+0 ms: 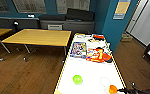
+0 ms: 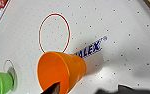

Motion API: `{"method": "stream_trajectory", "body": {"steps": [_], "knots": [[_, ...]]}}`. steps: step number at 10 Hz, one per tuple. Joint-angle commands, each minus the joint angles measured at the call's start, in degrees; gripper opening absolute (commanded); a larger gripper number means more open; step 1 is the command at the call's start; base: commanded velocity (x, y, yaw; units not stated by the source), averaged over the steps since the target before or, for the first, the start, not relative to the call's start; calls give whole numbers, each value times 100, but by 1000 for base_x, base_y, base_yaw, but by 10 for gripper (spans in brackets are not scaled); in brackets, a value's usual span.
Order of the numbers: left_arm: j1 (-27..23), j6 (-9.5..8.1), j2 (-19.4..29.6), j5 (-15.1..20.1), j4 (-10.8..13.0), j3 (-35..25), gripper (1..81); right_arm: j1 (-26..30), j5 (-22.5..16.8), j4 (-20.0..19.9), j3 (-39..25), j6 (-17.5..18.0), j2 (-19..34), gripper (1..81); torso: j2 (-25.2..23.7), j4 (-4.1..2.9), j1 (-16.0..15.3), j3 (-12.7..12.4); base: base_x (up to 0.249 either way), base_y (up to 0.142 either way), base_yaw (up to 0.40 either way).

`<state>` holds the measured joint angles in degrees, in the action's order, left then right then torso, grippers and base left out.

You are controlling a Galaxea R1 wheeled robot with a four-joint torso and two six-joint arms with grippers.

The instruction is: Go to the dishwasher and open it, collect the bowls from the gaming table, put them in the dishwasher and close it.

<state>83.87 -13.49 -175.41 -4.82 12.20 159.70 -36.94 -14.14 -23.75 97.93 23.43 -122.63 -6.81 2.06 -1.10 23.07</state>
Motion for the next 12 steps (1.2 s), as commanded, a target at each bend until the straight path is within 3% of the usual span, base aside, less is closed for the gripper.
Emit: {"method": "stream_trajectory", "body": {"steps": [1,6,10,12], "knots": [[-42,22,-21,350,-8,9,811,639,-238,-51,-82,4,236,811,0,0,0,0,0,0,0],[-24,14,14,350,-16,9,811,691,-247,-95,401,21,-195,811,0,0,0,0,0,0,0],[-24,-4,23,350,-16,9,811,788,-335,-139,1333,346,-617,811,0,0,0,0,0,0,0],[-15,-13,58,367,-25,9,811,850,-344,-139,1509,451,-705,811,0,0,0,0,0,0,0]]}}
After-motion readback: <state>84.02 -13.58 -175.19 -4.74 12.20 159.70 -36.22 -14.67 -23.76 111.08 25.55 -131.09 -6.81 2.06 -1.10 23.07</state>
